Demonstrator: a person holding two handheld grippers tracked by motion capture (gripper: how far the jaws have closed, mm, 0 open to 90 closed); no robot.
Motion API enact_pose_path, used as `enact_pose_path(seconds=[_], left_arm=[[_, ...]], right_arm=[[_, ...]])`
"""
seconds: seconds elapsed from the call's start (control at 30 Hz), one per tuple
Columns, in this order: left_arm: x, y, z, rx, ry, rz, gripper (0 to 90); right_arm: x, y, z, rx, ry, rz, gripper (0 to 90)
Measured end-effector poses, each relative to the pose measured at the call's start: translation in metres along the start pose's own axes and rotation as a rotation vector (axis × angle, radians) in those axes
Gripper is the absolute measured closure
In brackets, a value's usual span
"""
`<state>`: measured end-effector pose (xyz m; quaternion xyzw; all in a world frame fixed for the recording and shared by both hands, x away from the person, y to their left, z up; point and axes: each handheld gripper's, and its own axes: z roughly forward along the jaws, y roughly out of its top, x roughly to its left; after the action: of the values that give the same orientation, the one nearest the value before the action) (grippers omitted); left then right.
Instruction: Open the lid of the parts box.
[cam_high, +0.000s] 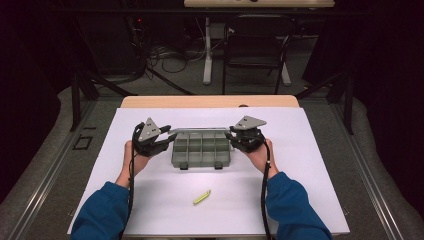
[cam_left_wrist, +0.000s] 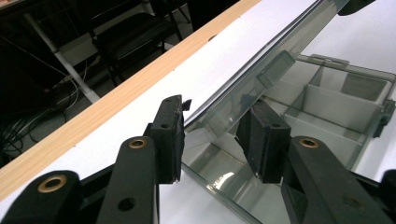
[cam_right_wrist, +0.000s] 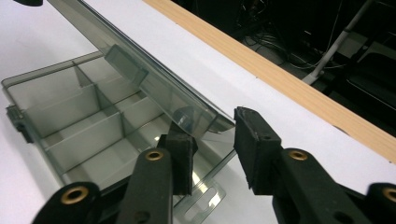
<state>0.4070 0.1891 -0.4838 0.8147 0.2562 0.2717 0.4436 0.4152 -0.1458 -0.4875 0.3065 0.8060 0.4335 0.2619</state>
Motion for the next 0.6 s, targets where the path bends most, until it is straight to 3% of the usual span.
enact_pose_path(seconds=[0.33, 0.6], left_arm=[[0.017, 0.014, 0.008, 0.023, 0.003, -0.009, 69.5], [0.026, 0.019, 0.017, 0.028, 0.008, -0.03, 70.1]], right_arm=[[-0.012, 0.015, 0.008, 0.029, -0.007, 0.029, 73.4], [-0.019, 0.024, 0.015, 0.056, -0.026, 0.031, 76.1]])
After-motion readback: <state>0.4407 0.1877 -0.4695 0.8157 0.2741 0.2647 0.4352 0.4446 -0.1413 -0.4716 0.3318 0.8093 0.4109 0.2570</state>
